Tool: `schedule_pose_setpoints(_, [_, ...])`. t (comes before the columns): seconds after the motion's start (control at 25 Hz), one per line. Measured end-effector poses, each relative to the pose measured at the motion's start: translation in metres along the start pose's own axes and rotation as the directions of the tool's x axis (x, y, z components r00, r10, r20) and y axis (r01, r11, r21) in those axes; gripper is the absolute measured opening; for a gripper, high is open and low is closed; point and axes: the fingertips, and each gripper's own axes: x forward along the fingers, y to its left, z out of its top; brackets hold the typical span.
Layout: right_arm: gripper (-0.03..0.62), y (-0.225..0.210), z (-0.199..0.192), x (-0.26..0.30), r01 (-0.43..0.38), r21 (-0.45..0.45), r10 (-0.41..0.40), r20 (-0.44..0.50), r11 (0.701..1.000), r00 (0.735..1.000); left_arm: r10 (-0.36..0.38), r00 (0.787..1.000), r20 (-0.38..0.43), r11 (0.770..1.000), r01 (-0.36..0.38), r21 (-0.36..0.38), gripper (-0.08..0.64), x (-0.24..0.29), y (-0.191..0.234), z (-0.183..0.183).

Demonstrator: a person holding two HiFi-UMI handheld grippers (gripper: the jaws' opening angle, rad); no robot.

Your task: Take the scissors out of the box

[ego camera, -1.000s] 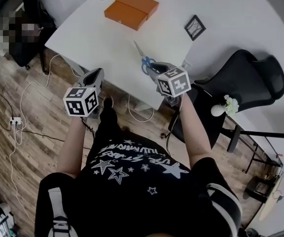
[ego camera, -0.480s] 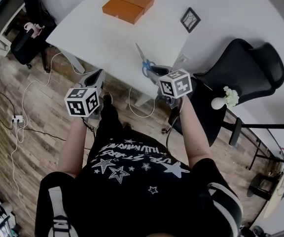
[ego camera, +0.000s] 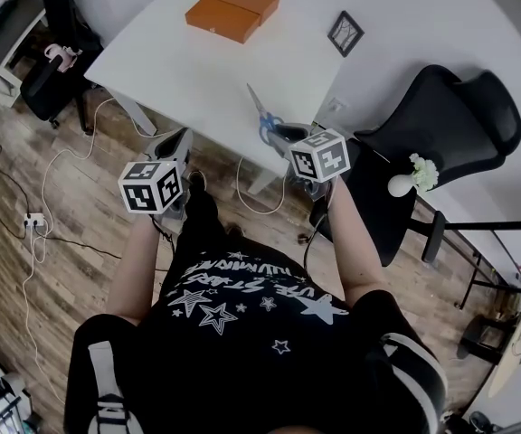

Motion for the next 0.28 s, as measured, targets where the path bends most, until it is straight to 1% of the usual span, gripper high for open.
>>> schedule_pose_setpoints(0.28, [0.103,-0.0037,0.0023,0.0024,0.005,-0.006,-0.005,0.009,1.0,1.0,0.009,1.0,-0.003,1.0,-0.009,-0.007,0.018,0.0036,0.0038,-0.0047])
